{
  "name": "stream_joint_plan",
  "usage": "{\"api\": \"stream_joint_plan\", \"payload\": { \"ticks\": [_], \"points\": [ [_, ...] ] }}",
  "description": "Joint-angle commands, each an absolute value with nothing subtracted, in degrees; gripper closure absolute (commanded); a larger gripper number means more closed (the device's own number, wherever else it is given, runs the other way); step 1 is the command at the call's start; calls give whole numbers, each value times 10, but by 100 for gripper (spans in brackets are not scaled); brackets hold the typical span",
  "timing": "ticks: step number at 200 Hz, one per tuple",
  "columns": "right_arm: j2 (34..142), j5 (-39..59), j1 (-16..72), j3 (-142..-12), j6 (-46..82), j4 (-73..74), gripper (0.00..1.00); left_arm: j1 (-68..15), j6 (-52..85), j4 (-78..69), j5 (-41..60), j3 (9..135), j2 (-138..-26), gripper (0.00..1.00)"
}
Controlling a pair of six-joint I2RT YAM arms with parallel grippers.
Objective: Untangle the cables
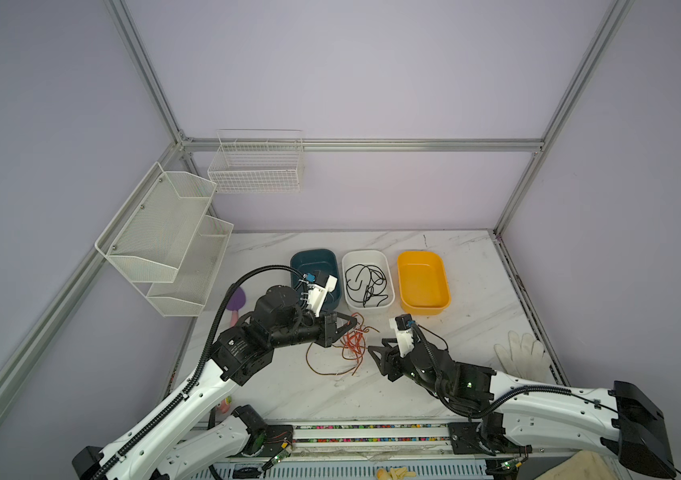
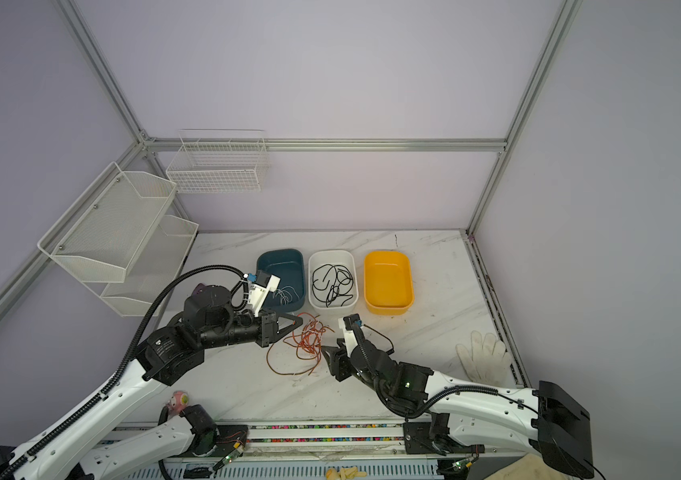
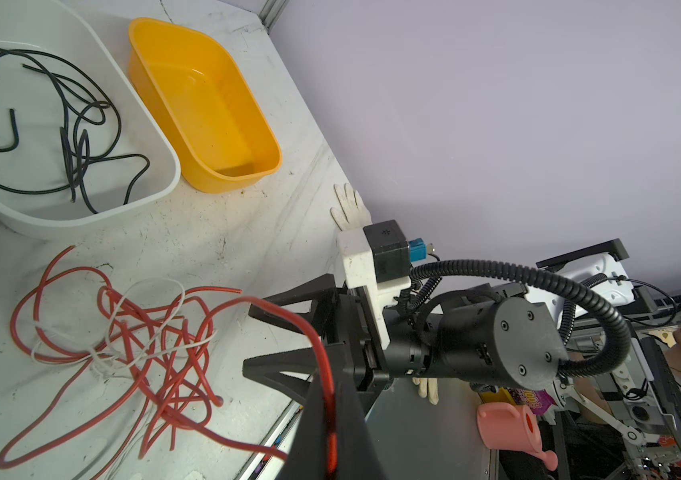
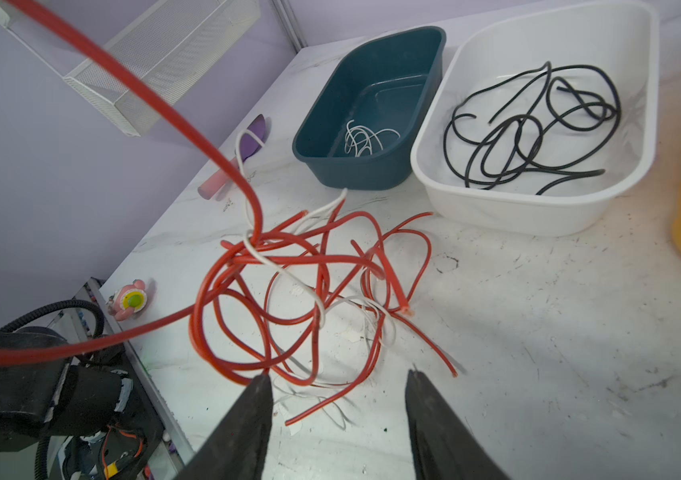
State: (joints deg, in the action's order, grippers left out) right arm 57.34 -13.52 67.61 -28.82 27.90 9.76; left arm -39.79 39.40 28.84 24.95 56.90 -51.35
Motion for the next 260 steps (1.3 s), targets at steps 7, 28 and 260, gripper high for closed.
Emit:
{"api": "stream_joint_plan", "payload": {
  "ticks": [7, 28, 260],
  "points": [
    [572, -93, 688, -299, 262, 168, 44, -399, 386, 266, 247, 583, -507, 100],
    [602, -96, 691, -318, 261, 164, 44, -399, 389, 263, 250, 583, -508, 100],
    [631, -186, 698, -270, 308, 220, 100, -400, 382, 314, 258, 618, -479, 100]
  ]
}}
